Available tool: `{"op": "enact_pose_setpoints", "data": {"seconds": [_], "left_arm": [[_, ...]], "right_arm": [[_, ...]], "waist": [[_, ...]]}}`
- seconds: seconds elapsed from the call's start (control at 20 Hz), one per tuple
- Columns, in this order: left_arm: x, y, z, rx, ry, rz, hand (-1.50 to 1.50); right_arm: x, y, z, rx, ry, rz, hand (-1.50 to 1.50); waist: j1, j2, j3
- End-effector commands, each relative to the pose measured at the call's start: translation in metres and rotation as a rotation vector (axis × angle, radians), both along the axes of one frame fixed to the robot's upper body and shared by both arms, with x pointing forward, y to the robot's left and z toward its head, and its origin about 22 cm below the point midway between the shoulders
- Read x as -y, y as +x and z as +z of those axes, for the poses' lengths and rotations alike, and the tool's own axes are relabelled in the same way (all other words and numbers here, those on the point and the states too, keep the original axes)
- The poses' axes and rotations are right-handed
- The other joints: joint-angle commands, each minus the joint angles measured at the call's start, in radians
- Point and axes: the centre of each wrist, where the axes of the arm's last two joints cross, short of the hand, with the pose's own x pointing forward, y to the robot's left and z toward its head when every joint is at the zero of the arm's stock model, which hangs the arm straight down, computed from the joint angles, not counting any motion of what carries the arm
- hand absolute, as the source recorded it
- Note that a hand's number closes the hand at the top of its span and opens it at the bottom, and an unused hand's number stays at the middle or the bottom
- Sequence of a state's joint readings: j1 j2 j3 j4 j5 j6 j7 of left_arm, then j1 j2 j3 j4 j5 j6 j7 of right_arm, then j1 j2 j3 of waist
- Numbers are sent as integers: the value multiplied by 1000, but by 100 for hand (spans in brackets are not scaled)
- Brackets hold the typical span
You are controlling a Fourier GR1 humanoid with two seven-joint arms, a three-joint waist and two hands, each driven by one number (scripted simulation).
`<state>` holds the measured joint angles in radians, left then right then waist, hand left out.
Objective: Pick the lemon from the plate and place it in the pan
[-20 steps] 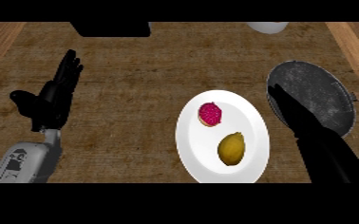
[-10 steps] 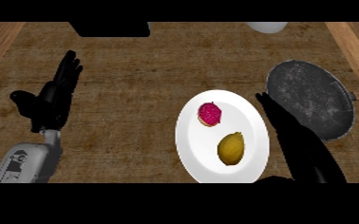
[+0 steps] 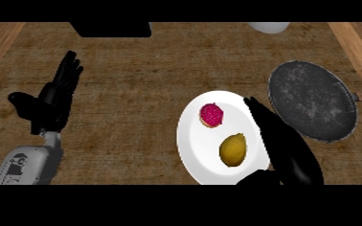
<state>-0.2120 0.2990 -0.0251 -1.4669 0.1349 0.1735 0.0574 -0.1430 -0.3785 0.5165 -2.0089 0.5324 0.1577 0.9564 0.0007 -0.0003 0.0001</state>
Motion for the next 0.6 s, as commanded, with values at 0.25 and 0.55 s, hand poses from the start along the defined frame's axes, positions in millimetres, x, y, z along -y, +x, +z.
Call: {"op": "enact_pose_setpoints", "data": {"seconds": [0.25,0.55], "left_arm": [[-9,7,2,8,-2,-10,0],[7,2,1,3,-2,-11,0]], "right_arm": [[-24,13,-11,-129,-195,-9,-150],[-18,7,-13,-170,-227,-4,-150]], "waist": [[2,1,-1],[0,-1,0]]}}
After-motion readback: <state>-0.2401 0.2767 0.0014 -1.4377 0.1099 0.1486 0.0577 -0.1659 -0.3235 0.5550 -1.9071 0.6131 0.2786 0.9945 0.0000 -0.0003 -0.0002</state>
